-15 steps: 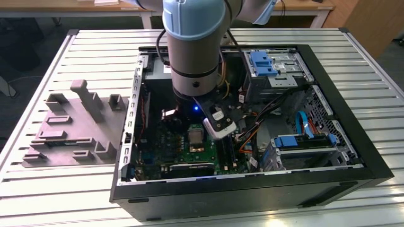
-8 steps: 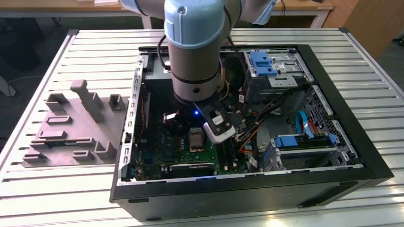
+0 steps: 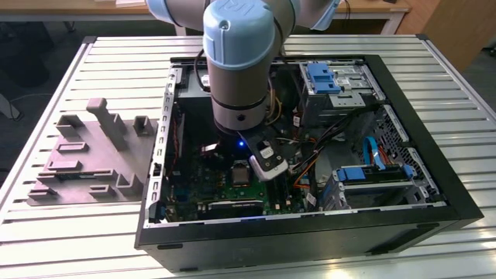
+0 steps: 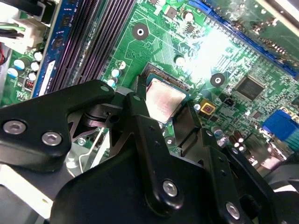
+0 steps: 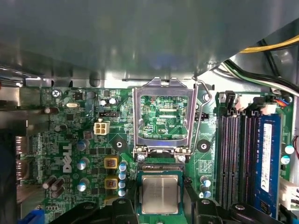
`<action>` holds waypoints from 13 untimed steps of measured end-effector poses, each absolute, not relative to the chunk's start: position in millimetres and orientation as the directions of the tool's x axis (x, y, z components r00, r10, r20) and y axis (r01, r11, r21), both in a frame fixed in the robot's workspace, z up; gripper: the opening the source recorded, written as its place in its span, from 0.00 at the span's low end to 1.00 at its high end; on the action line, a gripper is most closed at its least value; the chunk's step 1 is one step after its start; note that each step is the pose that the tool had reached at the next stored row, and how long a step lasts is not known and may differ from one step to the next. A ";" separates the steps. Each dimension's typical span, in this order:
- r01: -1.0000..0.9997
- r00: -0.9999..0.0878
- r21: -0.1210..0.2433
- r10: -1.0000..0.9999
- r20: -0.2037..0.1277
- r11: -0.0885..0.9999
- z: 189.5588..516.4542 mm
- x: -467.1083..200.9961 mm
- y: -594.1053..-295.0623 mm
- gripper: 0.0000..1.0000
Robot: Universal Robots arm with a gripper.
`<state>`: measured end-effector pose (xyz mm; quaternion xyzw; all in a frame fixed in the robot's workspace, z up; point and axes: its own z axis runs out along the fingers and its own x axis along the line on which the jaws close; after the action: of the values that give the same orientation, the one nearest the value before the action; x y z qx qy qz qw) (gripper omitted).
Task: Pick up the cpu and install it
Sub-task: 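Place the cpu into insertion slot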
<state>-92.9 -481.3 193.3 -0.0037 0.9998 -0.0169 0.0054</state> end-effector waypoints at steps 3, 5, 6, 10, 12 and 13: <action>-0.006 -1.000 -0.034 -0.006 -0.011 0.999 190.6 -92.8 -481.4 0.47; -0.006 -1.000 -0.034 -0.006 -0.011 0.999 189.4 -92.6 -481.4 0.47; -0.006 -1.000 -0.034 -0.006 -0.011 0.999 188.7 -92.6 -481.4 0.47; -0.005 -1.000 -0.034 -0.006 -0.010 0.999 186.4 -92.6 -481.5 0.47; -0.005 -1.000 -0.034 -0.006 -0.010 0.999 185.8 -92.6 -481.4 0.47; -0.006 -1.000 -0.033 -0.006 -0.011 0.999 185.7 -92.5 -481.4 0.47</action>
<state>-92.5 -481.4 185.7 -0.0028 0.9998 -0.0167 0.0054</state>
